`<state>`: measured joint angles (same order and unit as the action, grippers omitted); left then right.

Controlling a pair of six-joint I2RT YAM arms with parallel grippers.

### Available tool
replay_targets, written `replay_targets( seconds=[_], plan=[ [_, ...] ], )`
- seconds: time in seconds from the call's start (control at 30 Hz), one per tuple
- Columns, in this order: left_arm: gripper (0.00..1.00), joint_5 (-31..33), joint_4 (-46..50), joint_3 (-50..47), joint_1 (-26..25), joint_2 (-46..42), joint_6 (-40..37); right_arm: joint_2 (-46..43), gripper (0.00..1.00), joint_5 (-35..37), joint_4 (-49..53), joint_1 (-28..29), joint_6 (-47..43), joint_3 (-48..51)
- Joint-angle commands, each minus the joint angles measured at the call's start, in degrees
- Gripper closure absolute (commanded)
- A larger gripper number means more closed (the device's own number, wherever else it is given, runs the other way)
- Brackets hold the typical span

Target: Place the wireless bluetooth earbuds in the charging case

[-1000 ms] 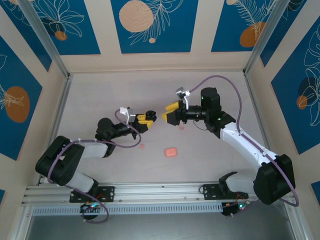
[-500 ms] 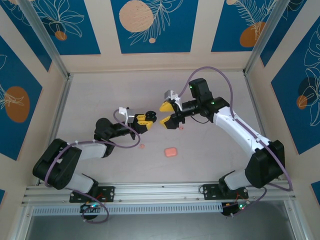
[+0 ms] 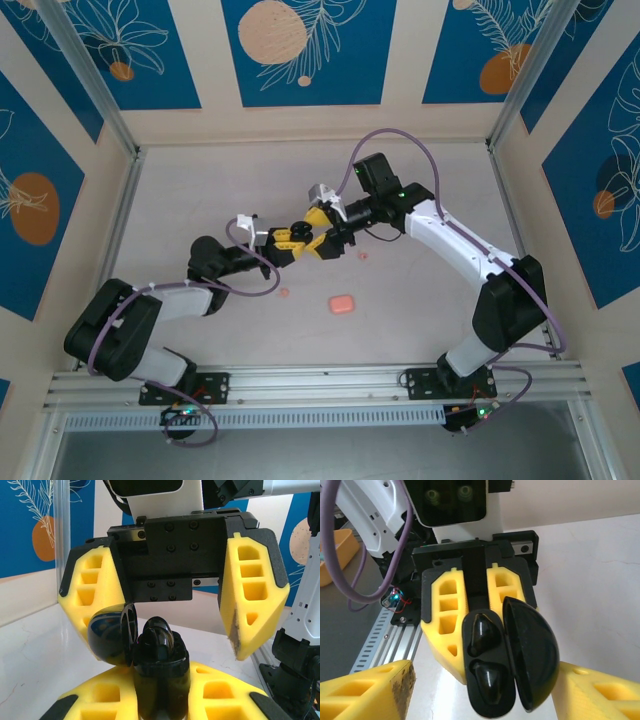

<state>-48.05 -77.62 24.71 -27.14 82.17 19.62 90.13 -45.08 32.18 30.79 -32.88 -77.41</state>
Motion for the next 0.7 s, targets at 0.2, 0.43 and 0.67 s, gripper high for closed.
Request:
replay_targets(
  seconds=[0.2,0.43,0.67],
  plan=[
    [0.98,-0.6,-3.0,0.5,-0.5,-0.7,-0.4,-7.0,0.42,-7.7,0.5,-1.1,-2.2,2.5],
    [0.98,-1.5,-3.0,0.8,-0.5,-0.8,0.2,-12.5,0.48,-3.1,-7.3,-5.9,3.4,8.5],
    [0.98,-1.7,-3.0,1.0,-0.4,-1.1,0.2,-8.2,0.49,-0.8,-0.5,-4.4,-4.2,2.4]
  ],
)
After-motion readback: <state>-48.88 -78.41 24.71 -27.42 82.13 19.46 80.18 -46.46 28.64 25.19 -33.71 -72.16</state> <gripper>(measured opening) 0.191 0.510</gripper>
